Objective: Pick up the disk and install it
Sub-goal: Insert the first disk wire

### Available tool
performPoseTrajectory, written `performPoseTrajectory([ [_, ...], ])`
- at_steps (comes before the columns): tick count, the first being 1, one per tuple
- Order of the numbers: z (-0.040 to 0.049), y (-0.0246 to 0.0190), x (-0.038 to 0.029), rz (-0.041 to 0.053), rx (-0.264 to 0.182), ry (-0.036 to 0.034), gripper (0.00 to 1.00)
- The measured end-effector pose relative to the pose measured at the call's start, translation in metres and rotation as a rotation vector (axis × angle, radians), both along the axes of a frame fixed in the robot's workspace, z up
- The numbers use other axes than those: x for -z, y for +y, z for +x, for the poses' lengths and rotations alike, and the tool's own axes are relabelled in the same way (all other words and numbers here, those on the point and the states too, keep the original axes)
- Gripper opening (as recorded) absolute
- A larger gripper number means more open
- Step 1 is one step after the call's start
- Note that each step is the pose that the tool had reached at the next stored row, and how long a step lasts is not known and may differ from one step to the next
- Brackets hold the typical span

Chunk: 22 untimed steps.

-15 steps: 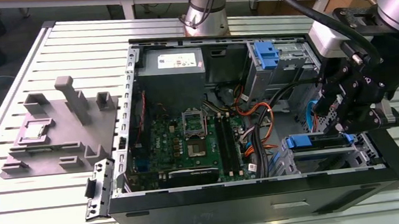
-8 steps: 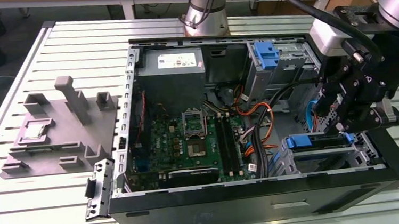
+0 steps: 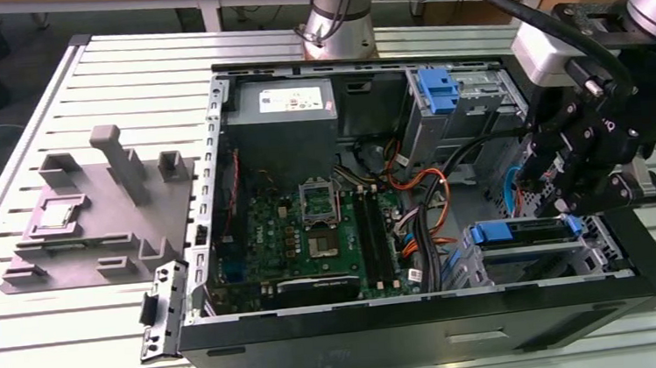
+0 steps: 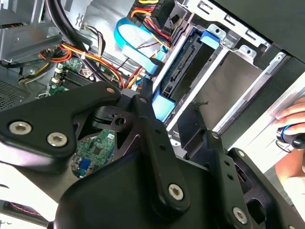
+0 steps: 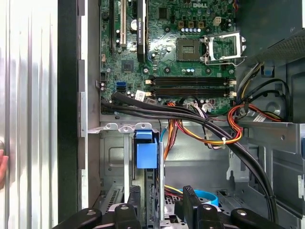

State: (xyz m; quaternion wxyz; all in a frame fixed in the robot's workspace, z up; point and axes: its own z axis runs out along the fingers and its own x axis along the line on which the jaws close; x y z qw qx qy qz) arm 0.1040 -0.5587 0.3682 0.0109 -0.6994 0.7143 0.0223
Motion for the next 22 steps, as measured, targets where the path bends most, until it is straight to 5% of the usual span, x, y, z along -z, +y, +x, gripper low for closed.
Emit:
performPoseTrajectory([
  [22, 0.0026, 0.0109, 0.0061, 0.0134, 0.000, -0.0024, 0.48],
])
